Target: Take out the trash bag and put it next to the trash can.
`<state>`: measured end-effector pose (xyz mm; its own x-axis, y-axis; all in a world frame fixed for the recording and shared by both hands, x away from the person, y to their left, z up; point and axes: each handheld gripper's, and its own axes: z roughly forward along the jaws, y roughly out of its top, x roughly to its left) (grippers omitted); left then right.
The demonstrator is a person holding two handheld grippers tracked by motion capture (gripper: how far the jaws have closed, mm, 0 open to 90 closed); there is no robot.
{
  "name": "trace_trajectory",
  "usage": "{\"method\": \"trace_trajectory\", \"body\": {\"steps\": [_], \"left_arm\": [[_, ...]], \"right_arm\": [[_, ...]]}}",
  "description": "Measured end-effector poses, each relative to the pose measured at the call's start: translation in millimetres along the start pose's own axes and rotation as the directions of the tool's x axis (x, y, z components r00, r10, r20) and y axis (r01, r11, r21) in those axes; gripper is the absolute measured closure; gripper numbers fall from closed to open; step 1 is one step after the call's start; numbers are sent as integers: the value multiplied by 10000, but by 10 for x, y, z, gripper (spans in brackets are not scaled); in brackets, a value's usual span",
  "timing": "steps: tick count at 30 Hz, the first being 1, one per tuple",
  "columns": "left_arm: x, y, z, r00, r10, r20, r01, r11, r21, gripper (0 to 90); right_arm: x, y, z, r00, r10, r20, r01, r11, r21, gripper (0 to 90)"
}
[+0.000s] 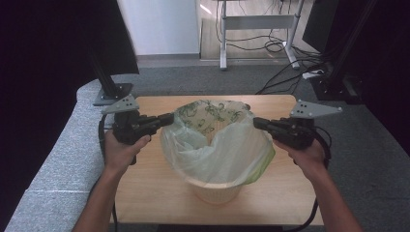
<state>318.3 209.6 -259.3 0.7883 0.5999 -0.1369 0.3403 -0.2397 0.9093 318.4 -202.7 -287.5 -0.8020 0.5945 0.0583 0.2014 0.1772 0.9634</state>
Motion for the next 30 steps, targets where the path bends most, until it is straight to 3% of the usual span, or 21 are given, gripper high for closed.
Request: {"method": "trace_trajectory", "body": {"steps": [10, 16, 19, 23, 25, 30], "left_arm": [[-16, -6, 44, 10000, 33, 79, -33, 10000, 63, 900], [22, -39, 26, 10000, -74, 27, 74, 10000, 26, 900], [36, -59, 2, 9999, -114, -13, 114, 9999, -4, 900], [53, -88, -30, 9998, -180, -46, 179, 9998, -52, 900], [62, -96, -41, 9998, -190, -66, 189, 9998, -58, 900], [70, -104, -62, 9997, -206, -123, 205, 9998, -74, 900]], "right_arm": [[74, 89, 418, 9995, -86, -289, 103, 9982, 589, 895], [76, 49, 385, 9988, -152, -458, 178, 9982, 567, 888], [43, 22, 268, 9973, -98, -723, 124, 9993, 362, 726], [38, -53, 44, 9989, -193, -436, 191, 9998, -43, 466], [22, -106, -69, 9988, -73, -479, 69, 9999, -90, 391], [-7, -287, -173, 9986, 156, -510, -129, 9985, 534, 296]]}}
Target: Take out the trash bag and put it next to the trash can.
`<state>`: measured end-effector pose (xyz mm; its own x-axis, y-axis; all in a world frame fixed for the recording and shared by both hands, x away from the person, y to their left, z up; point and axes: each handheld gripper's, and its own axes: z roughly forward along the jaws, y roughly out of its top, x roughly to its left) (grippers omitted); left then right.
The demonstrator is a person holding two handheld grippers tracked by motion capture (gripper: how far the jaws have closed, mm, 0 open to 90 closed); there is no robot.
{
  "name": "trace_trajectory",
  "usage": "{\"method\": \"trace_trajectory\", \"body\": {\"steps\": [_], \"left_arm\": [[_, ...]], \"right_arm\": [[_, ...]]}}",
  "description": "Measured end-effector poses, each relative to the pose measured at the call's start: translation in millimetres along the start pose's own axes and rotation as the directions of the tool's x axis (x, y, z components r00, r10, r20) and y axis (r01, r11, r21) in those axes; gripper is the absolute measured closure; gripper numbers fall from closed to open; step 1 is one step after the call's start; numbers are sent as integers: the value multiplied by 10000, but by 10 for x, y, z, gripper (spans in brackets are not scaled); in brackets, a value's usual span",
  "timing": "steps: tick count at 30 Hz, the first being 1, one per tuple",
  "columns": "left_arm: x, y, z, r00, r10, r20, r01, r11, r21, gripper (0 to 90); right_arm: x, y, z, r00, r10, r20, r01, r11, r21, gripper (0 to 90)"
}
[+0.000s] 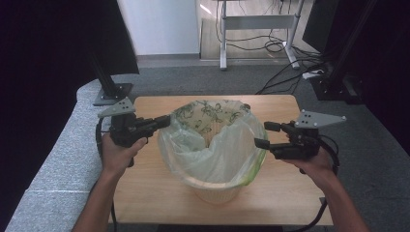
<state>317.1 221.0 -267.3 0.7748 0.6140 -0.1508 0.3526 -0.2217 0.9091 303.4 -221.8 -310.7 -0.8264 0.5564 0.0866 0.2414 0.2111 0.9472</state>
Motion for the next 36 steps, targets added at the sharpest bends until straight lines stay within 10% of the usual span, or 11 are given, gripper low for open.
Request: {"method": "trace_trajectory", "body": {"steps": [4, 9, 14, 28, 36], "left_arm": [[2, -12, 7, 10000, -20, -22, 20, 10000, 19, 899], [33, -14, 16, 10000, -51, -30, 51, 10000, 84, 900], [76, -26, -6, 9999, -116, -31, 116, 9999, 0, 900], [142, -15, -54, 9994, -307, 137, 309, 9994, -151, 900], [62, -2, 46, 9993, -194, 310, 195, 9998, -56, 900]], "right_arm": [[-31, -91, 121, 9999, -41, 106, 36, 9991, 433, 363], [-5, -24, 324, 9965, -749, 381, 682, 9856, 1545, 875], [34, 132, 502, 9959, -860, 281, 800, 9819, 1718, 890], [24, 337, 437, 9996, -155, -237, 152, 9998, -156, 890], [28, 296, 490, 9996, -49, -276, 57, 9996, 278, 844]]}}
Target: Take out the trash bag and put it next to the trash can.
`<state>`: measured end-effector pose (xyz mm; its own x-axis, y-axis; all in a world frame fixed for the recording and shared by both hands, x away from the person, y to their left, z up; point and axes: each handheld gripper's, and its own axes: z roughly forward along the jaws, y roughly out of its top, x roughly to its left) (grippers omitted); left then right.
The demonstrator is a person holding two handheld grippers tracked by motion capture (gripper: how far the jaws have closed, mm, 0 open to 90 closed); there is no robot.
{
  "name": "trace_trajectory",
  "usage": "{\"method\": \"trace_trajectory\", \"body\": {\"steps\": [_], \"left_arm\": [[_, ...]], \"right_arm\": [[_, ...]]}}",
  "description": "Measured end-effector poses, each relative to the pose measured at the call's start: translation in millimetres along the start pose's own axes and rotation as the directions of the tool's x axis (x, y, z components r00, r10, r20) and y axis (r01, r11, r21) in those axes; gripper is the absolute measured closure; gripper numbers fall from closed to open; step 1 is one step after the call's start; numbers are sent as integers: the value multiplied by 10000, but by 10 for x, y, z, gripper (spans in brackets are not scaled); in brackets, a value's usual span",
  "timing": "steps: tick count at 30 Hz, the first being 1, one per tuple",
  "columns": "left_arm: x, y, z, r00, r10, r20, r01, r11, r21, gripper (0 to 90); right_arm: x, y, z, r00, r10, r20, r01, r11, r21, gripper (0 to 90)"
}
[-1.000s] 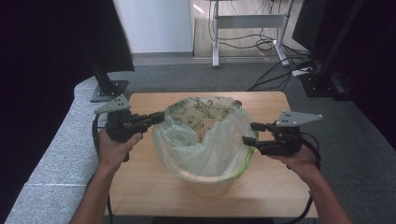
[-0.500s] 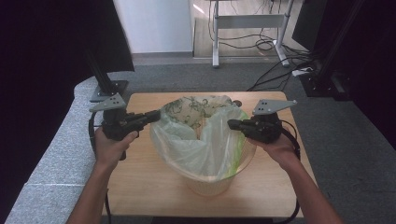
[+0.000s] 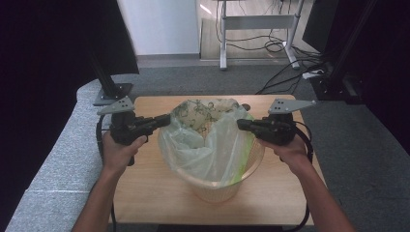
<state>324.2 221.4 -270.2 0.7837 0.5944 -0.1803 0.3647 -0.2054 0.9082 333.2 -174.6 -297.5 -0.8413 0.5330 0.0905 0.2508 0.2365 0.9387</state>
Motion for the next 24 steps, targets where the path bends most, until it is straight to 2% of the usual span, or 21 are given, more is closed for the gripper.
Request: {"method": "trace_trajectory", "body": {"steps": [4, 6, 8, 11, 15, 19, 22, 24], "left_arm": [[5, -5, 7, 10000, -28, -5, 28, 10000, -11, 900], [8, -11, 11, 10000, -63, 1, 63, 10000, -36, 899], [3, -16, 15, 10000, -95, -8, 95, 9999, -54, 900], [-13, -17, 18, 10000, -84, -13, 84, 9999, -71, 899], [-27, -11, 10, 9999, -94, -58, 93, 9999, -69, 899], [-21, -14, -2, 9999, -120, -76, 119, 9999, -90, 899], [-11, -21, -7, 9999, -140, -77, 139, 9999, -93, 899], [-3, -25, -11, 9999, -157, -72, 156, 9998, -99, 899]], "right_arm": [[128, -77, -147, 9990, -202, 392, 217, 9990, -383, 596], [231, -107, -243, 9988, -301, 397, 328, 9971, -690, 540], [364, -123, -316, 9981, -516, 336, 540, 9956, -767, 505], [592, -135, -354, 9953, -950, -183, 934, 9927, -765, 475], [906, -152, -228, 9816, -1487, -1198, 1474, 9889, -196, 434], [1149, -200, -37, 9643, -1708, -2025, 1798, 9833, 268, 417], [1256, -243, 77, 9564, -1797, -2304, 1963, 9792, 512, 411], [1294, -268, 137, 9555, -1874, -2278, 2075, 9759, 680, 417]]}}
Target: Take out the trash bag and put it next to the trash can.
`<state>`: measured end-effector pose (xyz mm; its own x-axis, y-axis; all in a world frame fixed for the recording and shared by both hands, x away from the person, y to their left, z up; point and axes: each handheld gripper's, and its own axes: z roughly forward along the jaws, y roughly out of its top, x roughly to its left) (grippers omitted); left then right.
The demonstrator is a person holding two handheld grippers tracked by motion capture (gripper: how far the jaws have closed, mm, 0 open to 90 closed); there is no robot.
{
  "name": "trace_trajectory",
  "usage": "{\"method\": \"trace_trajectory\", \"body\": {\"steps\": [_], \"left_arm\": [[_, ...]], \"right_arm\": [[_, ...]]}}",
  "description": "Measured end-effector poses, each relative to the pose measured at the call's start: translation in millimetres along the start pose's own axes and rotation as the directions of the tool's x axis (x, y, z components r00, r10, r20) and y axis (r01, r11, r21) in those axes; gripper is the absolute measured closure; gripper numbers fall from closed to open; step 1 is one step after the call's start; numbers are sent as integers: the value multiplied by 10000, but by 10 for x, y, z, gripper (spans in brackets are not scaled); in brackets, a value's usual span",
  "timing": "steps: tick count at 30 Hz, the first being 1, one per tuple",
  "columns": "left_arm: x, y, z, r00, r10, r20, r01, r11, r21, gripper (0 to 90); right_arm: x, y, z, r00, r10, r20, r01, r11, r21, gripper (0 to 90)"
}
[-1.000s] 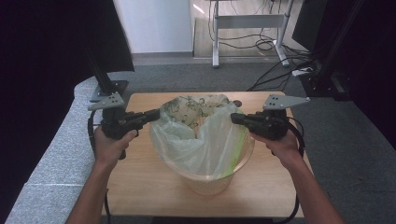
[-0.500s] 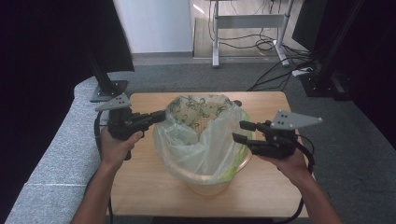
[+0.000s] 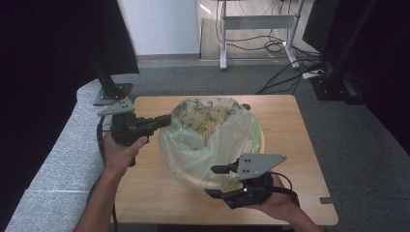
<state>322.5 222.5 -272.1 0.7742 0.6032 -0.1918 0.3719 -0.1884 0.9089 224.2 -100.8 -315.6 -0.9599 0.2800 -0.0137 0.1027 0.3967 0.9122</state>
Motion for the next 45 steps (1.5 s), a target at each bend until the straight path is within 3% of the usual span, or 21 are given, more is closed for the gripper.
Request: {"method": "trace_trajectory", "body": {"steps": [3, 8, 10, 13, 14, 17, 21, 26, 30, 38, 45], "left_arm": [[6, -5, -8, 10000, -8, -7, 8, 10000, -12, 899], [11, -14, -17, 10000, -22, -19, 22, 10000, -37, 899], [11, -15, -19, 10000, -20, -17, 20, 10000, -40, 899], [7, -15, -18, 10000, -22, -14, 22, 10000, -37, 899], [6, -15, -17, 10000, -22, -12, 22, 10000, -42, 899], [3, -15, -10, 10000, -27, -14, 27, 10000, -27, 898], [-2, -13, 6, 10000, -13, 3, 13, 10000, -15, 898], [-16, -5, 15, 10000, 30, 16, -30, 10000, 11, 899], [-11, -4, 7, 10000, -4, 15, 4, 10000, -16, 899], [-2, -9, 5, 10000, -11, 26, 11, 10000, -25, 899], [34, 17, -73, 10000, -5, -93, 3, 9998, -194, 900]], "right_arm": [[19, -20, 75, 10000, -72, 18, 71, 9995, 300, 470], [13, -34, 122, 9999, -96, 75, 91, 9980, 623, 695], [-2, -28, 116, 9997, 77, 252, -92, 9981, 604, 768], [-37, -15, 106, 9994, 336, 35, -338, 9982, 502, 784], [-36, -8, 98, 9994, 340, 34, -341, 9986, 413, 851], [-26, 21, 69, 9997, 245, 12, -245, 9995, 219, 894], [-18, 65, 89, 9998, 168, -120, -166, 9997, 199, 897], [-89, 233, 35, 9983, 575, -121, -582, 9960, -684, 897], [-181, 390, 24, 9967, 812, -54, -813, 9908, -1081, 898], [-336, 580, 199, 9944, 1054, -41, -1052, 9882, -1109, 898], [-479, 545, 276, 9923, 1187, 357, -1150, 9890, -926, 896]]}}
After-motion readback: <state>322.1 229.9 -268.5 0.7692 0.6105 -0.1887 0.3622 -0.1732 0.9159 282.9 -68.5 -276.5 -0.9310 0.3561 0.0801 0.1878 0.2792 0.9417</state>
